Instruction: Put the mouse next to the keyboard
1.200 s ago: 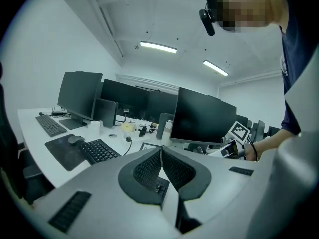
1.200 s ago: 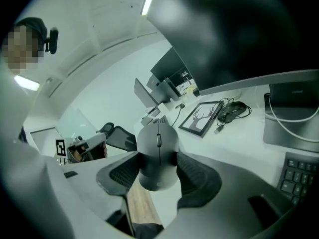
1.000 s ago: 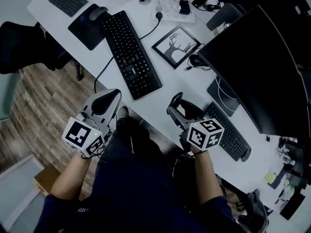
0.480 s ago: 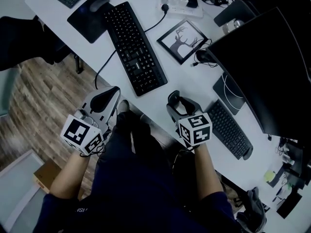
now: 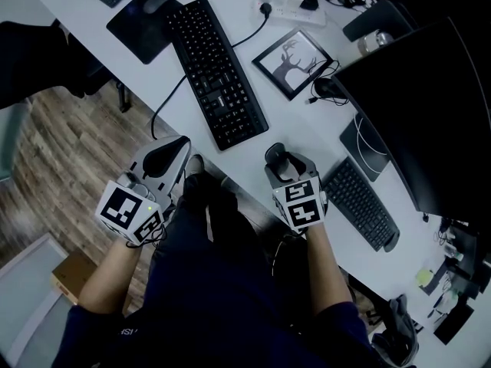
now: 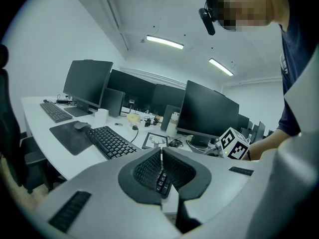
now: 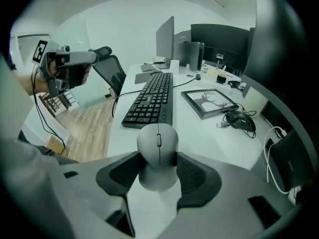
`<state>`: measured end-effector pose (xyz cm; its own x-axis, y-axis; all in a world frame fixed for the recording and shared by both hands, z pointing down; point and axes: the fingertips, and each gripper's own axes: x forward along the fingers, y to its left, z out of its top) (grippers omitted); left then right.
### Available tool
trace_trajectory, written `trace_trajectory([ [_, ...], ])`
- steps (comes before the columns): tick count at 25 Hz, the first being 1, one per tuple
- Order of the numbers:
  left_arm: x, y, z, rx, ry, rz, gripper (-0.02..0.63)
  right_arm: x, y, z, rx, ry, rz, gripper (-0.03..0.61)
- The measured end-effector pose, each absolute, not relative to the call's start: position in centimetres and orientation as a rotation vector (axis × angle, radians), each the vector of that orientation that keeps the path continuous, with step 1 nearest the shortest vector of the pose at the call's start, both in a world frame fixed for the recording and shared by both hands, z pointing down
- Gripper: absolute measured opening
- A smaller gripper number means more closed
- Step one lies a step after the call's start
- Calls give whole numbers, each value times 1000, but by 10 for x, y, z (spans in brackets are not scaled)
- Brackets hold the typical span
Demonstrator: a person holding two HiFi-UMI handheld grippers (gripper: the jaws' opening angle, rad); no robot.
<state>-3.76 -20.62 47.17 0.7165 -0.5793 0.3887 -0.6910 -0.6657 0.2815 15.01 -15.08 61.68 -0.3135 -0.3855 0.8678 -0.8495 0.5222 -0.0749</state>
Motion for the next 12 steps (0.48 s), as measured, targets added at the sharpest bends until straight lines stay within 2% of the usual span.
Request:
trace_trajectory([
  [12, -41, -199, 474, 2503, -979, 377, 38, 148, -151, 626, 968, -1834, 573, 241],
])
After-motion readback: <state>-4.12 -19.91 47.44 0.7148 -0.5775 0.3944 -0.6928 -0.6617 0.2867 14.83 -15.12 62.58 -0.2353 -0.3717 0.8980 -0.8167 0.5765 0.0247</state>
